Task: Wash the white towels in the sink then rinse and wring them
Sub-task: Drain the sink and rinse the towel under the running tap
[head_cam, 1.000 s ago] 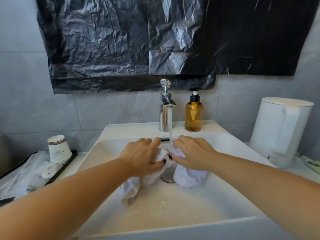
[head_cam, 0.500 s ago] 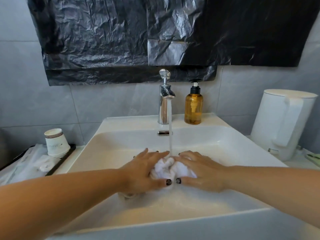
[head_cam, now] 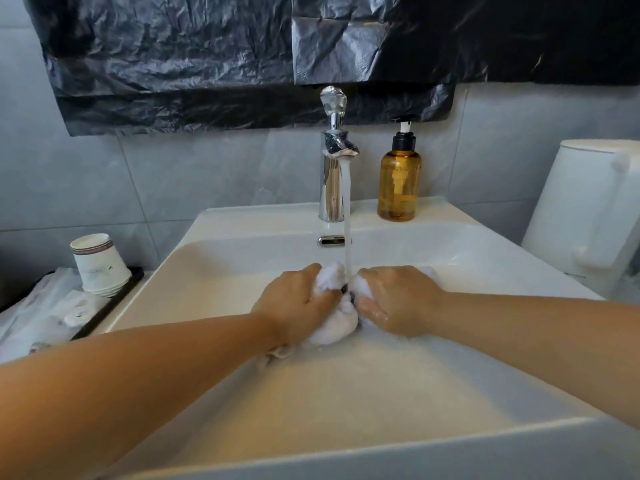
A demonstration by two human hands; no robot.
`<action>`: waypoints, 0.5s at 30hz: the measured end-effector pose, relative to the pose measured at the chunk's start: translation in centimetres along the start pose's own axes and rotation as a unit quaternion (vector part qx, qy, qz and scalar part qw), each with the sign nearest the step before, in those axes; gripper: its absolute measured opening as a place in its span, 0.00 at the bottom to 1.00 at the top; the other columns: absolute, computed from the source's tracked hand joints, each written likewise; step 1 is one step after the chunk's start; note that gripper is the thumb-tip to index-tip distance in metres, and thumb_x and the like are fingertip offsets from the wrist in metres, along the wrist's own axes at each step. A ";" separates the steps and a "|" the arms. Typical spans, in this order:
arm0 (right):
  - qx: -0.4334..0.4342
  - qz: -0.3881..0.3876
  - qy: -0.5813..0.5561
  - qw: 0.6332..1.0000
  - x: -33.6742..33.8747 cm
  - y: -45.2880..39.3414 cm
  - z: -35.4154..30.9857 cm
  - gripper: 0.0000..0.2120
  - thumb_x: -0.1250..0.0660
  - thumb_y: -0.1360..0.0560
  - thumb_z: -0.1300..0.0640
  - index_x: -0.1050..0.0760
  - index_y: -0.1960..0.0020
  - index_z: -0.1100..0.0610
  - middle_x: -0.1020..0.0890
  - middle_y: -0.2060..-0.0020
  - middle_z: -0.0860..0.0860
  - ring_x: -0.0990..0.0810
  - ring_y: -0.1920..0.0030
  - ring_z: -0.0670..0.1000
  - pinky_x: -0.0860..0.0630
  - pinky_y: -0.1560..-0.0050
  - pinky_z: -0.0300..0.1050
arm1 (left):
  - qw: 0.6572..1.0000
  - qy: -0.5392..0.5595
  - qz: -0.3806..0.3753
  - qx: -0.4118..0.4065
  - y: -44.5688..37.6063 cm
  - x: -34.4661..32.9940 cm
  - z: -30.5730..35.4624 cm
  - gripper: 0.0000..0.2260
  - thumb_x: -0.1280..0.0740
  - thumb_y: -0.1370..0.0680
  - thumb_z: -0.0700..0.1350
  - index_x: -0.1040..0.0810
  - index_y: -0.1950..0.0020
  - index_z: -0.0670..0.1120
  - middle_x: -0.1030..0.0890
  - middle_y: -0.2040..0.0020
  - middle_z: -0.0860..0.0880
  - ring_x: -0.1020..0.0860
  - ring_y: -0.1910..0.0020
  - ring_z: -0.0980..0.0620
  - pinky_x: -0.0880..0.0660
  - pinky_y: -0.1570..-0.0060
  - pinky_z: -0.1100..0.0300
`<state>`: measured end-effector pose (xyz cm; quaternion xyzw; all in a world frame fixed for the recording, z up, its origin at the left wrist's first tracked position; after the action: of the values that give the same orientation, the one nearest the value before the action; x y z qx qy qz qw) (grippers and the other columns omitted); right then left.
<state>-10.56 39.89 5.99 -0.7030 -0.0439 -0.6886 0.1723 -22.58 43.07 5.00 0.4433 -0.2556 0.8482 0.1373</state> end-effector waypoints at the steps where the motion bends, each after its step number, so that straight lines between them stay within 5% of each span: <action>1: 0.002 -0.022 -0.002 1.000 0.0 -0.2 -0.1 0.11 0.48 0.21 0.45 0.40 0.62 0.44 0.27 0.60 0.43 0.24 0.55 0.52 0.28 0.54 0.50 | 1.000 0.012 -0.010 0.017 -0.1 0.0 -0.2 0.17 0.45 0.27 0.63 0.28 0.55 0.51 0.22 0.60 0.52 0.24 0.59 0.50 0.32 0.62 0.57; 5: -0.097 -0.125 -0.224 0.962 -0.1 -1.2 2.2 0.15 0.43 0.20 0.41 0.25 0.52 0.51 0.21 0.55 0.50 0.23 0.53 0.53 0.28 0.53 0.46 | 0.982 0.130 -0.071 0.115 -1.2 1.3 -1.0 0.18 0.39 0.28 0.63 0.22 0.58 0.49 0.19 0.60 0.49 0.22 0.60 0.50 0.28 0.58 0.58; 8: -0.228 -0.280 -0.449 0.817 -2.1 1.3 5.3 0.18 0.31 0.28 0.39 0.23 0.50 0.53 0.20 0.51 0.51 0.23 0.50 0.54 0.26 0.46 0.44 | 0.941 0.204 -0.180 0.202 -0.4 2.6 -2.3 0.22 0.36 0.25 0.64 0.21 0.50 0.45 0.19 0.64 0.45 0.23 0.68 0.50 0.28 0.62 0.57; 9: -0.250 -0.308 -0.432 0.810 -2.2 2.2 6.4 0.21 0.26 0.33 0.38 0.23 0.52 0.54 0.20 0.50 0.53 0.23 0.50 0.56 0.27 0.46 0.46 | 0.943 0.172 -0.196 0.207 -0.1 3.3 -2.8 0.19 0.36 0.22 0.62 0.22 0.48 0.46 0.19 0.65 0.46 0.24 0.70 0.51 0.29 0.65 0.59; 10: -0.267 -0.295 -0.371 0.839 -1.9 2.5 8.1 0.22 0.25 0.34 0.39 0.23 0.52 0.55 0.18 0.50 0.53 0.22 0.50 0.55 0.27 0.47 0.46 | 0.946 0.134 -0.191 0.226 0.2 4.2 -3.4 0.17 0.36 0.21 0.60 0.22 0.48 0.46 0.21 0.65 0.47 0.26 0.71 0.52 0.31 0.67 0.60; 12: -0.257 -0.110 -0.122 0.952 2.2 1.4 11.7 0.14 0.31 0.26 0.44 0.25 0.49 0.54 0.18 0.46 0.53 0.22 0.52 0.54 0.27 0.53 0.45 | 0.939 0.077 -0.170 0.288 1.0 5.4 -4.3 0.22 0.33 0.23 0.62 0.23 0.45 0.44 0.22 0.63 0.47 0.25 0.67 0.50 0.29 0.62 0.58; 14: -0.184 0.095 -0.028 0.978 6.9 1.8 9.7 0.11 0.38 0.21 0.48 0.28 0.42 0.51 0.21 0.42 0.52 0.23 0.49 0.53 0.26 0.53 0.46 | 0.947 -0.117 -0.147 0.262 0.7 6.7 -3.7 0.35 0.33 0.26 0.66 0.33 0.29 0.44 0.25 0.38 0.41 0.25 0.41 0.41 0.29 0.40 0.49; 15: -0.137 0.124 -0.069 0.980 7.5 2.3 8.1 0.13 0.39 0.20 0.47 0.30 0.38 0.50 0.23 0.39 0.50 0.24 0.47 0.52 0.25 0.49 0.47 | 0.950 -0.206 -0.115 0.205 0.1 7.2 -2.1 0.38 0.34 0.25 0.66 0.40 0.23 0.47 0.35 0.27 0.40 0.34 0.30 0.38 0.35 0.32 0.46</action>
<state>-1.84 38.88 13.03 -0.7655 0.1262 -0.6116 0.1548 -28.12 44.21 9.85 0.6534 -0.0466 0.7508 0.0845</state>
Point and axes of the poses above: each hand's wrist, its own y-axis away from the middle knuckle, its own x-axis out of the back of the hand, z = x × y, the point moved 10 cm from there along -y, towards the middle knuckle
